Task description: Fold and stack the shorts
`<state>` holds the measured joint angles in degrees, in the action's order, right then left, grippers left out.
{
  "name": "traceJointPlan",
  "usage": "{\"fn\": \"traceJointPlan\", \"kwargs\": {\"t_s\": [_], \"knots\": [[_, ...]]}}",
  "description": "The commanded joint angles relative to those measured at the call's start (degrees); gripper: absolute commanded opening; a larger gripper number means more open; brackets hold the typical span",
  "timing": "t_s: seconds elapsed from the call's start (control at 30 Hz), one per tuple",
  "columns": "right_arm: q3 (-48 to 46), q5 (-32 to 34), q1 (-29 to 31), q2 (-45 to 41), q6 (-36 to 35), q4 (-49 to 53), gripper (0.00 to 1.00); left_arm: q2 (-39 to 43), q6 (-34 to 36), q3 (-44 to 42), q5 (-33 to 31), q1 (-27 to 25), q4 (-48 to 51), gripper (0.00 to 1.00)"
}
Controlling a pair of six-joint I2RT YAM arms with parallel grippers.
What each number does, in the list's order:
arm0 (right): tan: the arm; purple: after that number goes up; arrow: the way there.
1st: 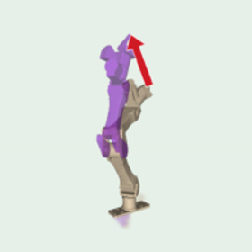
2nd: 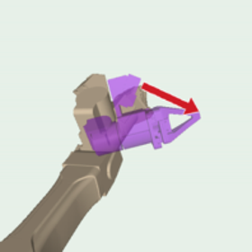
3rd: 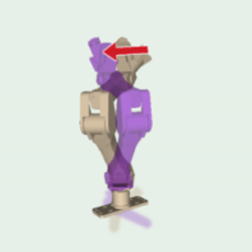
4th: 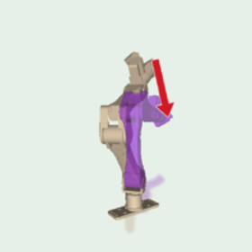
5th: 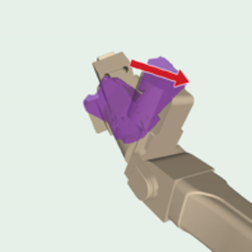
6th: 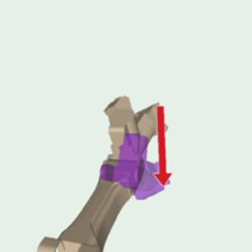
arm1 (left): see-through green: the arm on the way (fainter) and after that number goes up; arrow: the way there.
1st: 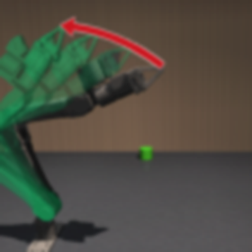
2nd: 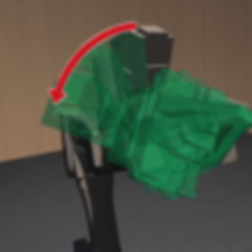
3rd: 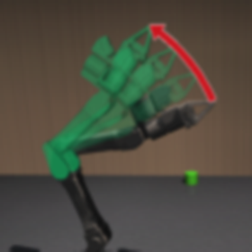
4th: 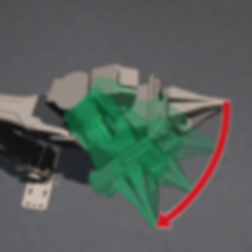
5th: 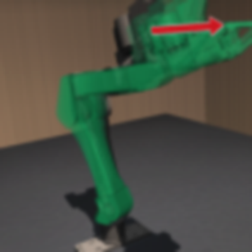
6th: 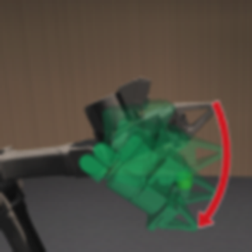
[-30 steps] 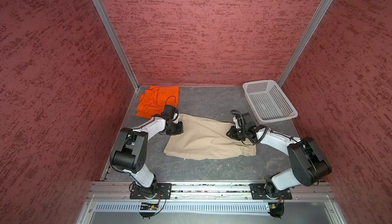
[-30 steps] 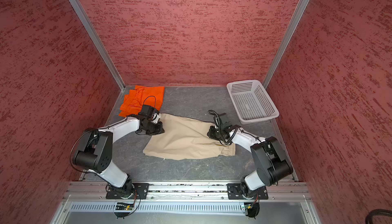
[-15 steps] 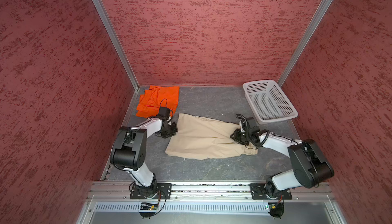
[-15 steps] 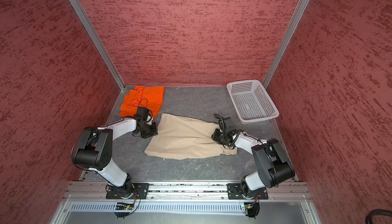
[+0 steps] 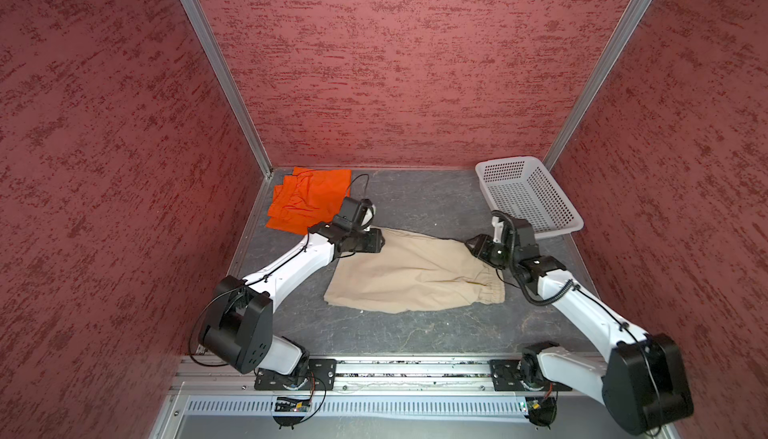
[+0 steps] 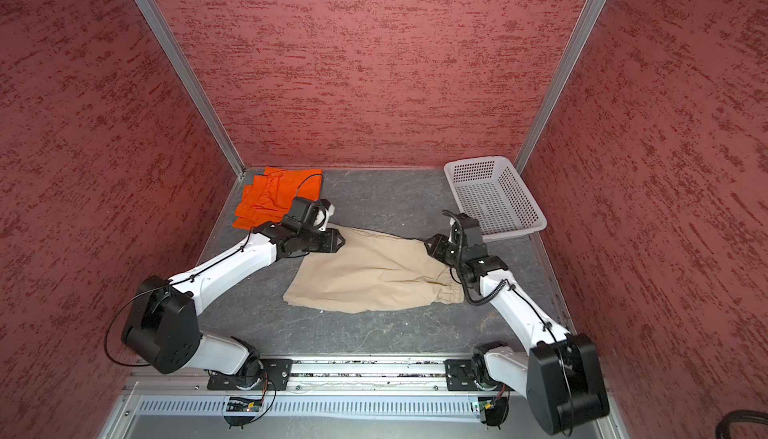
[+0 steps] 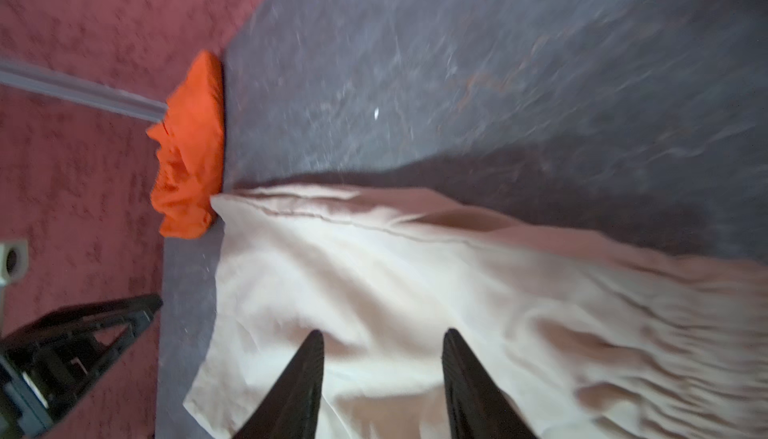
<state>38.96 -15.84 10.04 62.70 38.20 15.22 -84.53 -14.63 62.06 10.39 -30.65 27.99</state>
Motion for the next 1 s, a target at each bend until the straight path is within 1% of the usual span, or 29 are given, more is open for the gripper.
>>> {"fn": "traceJointPlan", "kwargs": {"t_s": [0.0, 0.07, 0.13, 0.23, 0.33, 0.43, 0.5, 0.63, 0.7, 0.77, 0.83, 0.9, 0.93, 0.97], "knots": [[0.64, 2.06, -5.8, -5.2, -2.69, 7.55, 0.55, -3.29, 9.25, 3.52, 1.21, -7.13, -5.2, 0.54], [-0.16, 0.11, -11.09, -7.55, -3.59, 9.17, 0.58, -6.16, 12.91, 5.7, 3.17, -11.09, -7.75, 0.58], [-1.82, -4.68, -17.87, -8.55, -4.56, 9.31, 0.58, -9.75, 17.34, 8.11, 5.39, -14.85, -9.97, 0.62], [-4.3, -12.64, -26.62, -7.33, -5.04, 7.63, 0.58, -15.41, 22.95, 12.29, 8.85, -19.83, -12.02, 0.67], [-6.49, -17.4, -32.0, -6.04, -4.41, 4.83, 0.58, -21.29, 30.77, 16.76, 10.77, -25.2, -11.13, 0.7], [-8.33, -19.59, -35.24, -5.74, -2.92, 2.95, 0.6, -27.26, 37.8, 20.65, 11.08, -29.95, -10.26, 0.75], [-9.17, -19.87, -35.89, -5.74, -2.31, 2.58, 0.61, -31.0, 40.47, 22.52, 9.57, -32.45, -10.84, 0.78], [-11.01, -20.69, -36.06, -5.52, -1.57, 2.71, 0.64, -37.49, 42.89, 26.69, 3.1, -35.52, -11.84, 0.82], [-12.4, -21.4, -36.01, -5.24, -0.81, 2.49, 0.65, -40.01, 43.04, 28.0, -0.74, -36.37, -12.42, 0.83], [-13.51, -21.87, -36.06, -4.88, -0.44, 2.52, 0.67, -41.52, 43.0, 28.55, -3.18, -36.82, -13.0, 0.83], [-14.55, -22.56, -36.06, -4.36, -0.36, 2.75, 0.69, -42.26, 42.78, 27.47, -5.23, -37.02, -15.05, 0.77], [-15.17, -22.74, -36.05, -3.36, -0.73, 4.1, 0.7, -42.85, 42.21, 26.3, -7.33, -37.11, -16.75, 0.68], [-15.54, -23.15, -36.02, -2.92, -0.81, 4.35, 0.71, -43.05, 41.57, 25.93, -8.64, -37.11, -17.34, 0.6], [-15.98, -23.29, -36.05, -2.47, -0.97, 4.81, 0.72, -43.16, 40.38, 25.59, -10.43, -37.18, -18.2, 0.46]]}}
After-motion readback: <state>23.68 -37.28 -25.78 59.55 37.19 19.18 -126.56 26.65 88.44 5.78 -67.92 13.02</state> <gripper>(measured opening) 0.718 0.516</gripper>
